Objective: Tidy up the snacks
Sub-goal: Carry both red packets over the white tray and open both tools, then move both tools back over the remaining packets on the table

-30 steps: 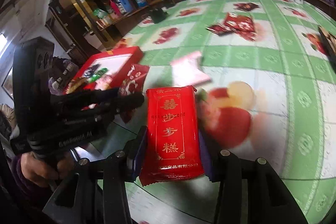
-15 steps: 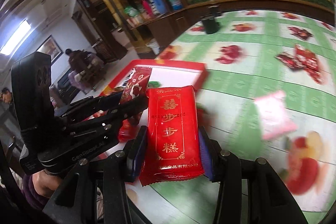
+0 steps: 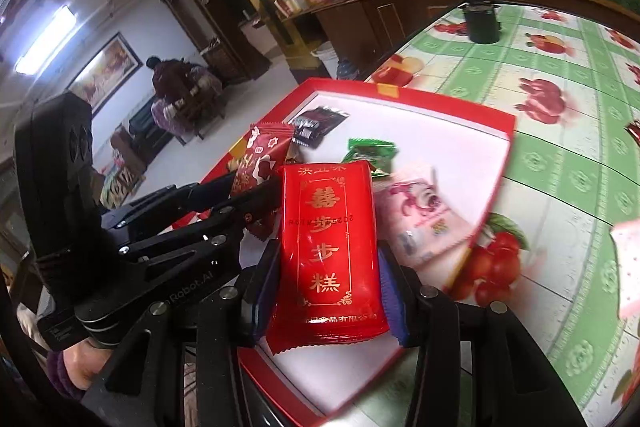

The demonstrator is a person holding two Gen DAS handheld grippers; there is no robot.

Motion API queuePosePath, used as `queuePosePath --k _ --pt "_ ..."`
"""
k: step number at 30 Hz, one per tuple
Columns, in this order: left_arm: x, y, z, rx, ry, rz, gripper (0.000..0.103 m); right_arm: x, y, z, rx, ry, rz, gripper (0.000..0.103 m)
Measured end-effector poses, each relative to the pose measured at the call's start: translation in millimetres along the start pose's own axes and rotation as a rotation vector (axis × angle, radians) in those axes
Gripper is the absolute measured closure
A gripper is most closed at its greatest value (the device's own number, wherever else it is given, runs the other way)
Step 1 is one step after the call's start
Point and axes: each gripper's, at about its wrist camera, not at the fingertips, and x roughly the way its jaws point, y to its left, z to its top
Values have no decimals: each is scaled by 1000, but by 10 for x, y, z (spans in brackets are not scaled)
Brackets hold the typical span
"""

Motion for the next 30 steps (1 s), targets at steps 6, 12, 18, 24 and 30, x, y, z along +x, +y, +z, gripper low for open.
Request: queuePosePath --k 6,12,18,24,30 --pt "72 74 -2 3 11 21 69 175 46 -10 -9 28 -43 57" --pt "214 60 -22 28 38 41 60 254 -84 -18 8 16 -77 56" --pt "228 122 -15 4 40 105 23 116 -146 -10 -16 -18 -112 51" --pt "-43 101 85 13 -79 147 23 -366 -433 29 39 -176 -69 44" --pt "-86 -109 154 56 -89 103 21 -852 -948 -94 69 -244 -217 33"
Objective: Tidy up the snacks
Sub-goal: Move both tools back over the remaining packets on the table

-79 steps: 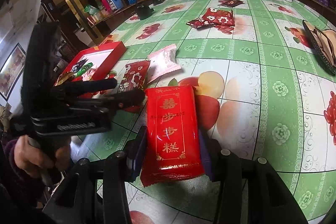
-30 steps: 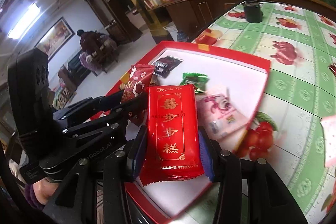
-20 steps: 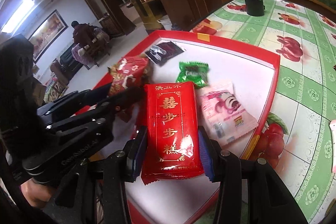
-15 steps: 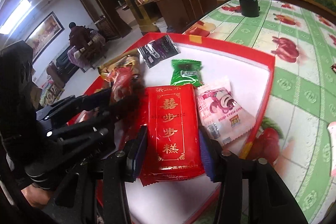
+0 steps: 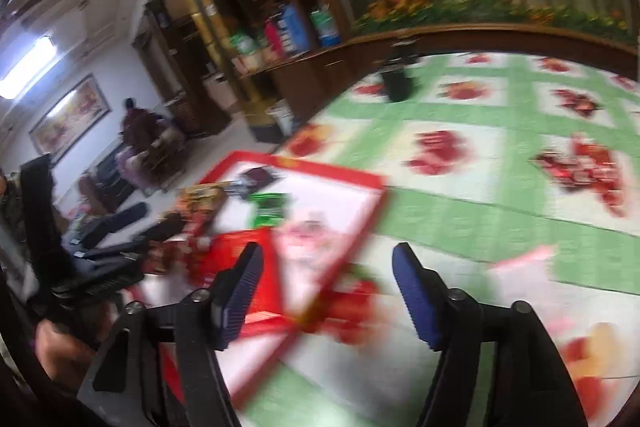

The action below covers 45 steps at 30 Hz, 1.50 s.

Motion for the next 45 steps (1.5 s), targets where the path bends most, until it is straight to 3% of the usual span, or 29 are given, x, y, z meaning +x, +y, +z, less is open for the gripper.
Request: queuePosePath --k 8,14,23,30,34,37,39,41,45 --pt "-29 -527 -17 95 26 -101 21 -459 -1161 -126 217 -47 -161 33" --pt "-134 -989 4 180 33 -211 21 -651 -1701 -139 325 -80 -222 31" --pt "20 -1670 66 248 131 -380 21 -510 -2150 285 421 -129 -191 31" --pt "139 -1826 106 203 201 -390 21 -125 -2484 691 514 -172 -113 31" --pt "198 -1873 113 186 228 -365 21 173 -2538 823 483 -120 -89 32" --pt "222 -1918 127 178 240 -348 21 355 -2548 873 428 -79 -75 42" --pt "205 -1944 129 176 242 -344 21 469 -2570 847 409 -26 -39 74" --pt "171 -1959 131 180 238 -340 21 525 -2574 784 395 36 -1 89" --pt "170 -1942 146 184 238 -311 21 461 -2377 659 282 165 64 89"
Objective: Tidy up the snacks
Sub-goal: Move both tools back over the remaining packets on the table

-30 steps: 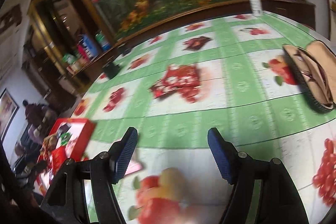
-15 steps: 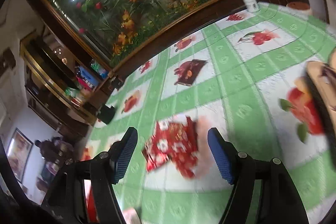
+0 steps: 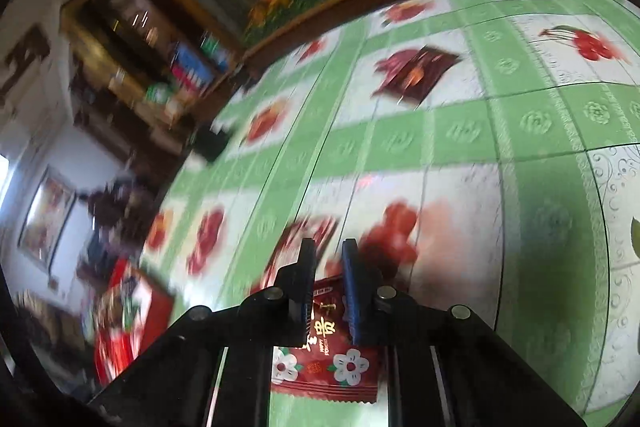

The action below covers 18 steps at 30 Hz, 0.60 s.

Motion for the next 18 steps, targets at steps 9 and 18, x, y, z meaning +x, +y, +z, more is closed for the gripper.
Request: queuePosePath --k 9,18 --pt "81 -68 38 -5 -6 13 21 -540 339 -563 -142 -23 -146 44" --pt "88 144 -24 -71 6 40 21 -356 1016 -1003 -492 95 -112 34"
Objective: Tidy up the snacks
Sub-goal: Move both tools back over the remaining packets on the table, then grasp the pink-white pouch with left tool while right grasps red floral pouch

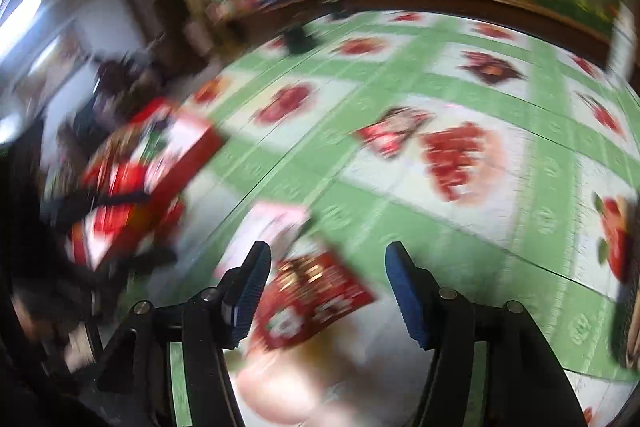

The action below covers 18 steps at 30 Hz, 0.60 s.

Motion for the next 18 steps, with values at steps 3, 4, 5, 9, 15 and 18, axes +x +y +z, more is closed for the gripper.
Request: queuePosePath --k 3,4,5,9,15,18 --pt "-10 45 2 -6 -2 6 21 90 184 -33 -105 18 -55 18" --pt "-16 52 3 -6 -4 5 21 136 218 -57 -128 27 -92 18" --pt "-20 54 4 -6 -4 5 21 212 222 -69 -138 38 -122 18" --pt "-26 10 12 0 0 -11 21 250 51 -120 -72 46 -106 36" --pt "-9 -245 124 44 -6 -28 21 124 -258 -122 53 32 -118 51" --pt "53 -393 222 49 -14 -28 21 26 -545 -144 172 23 -151 51"
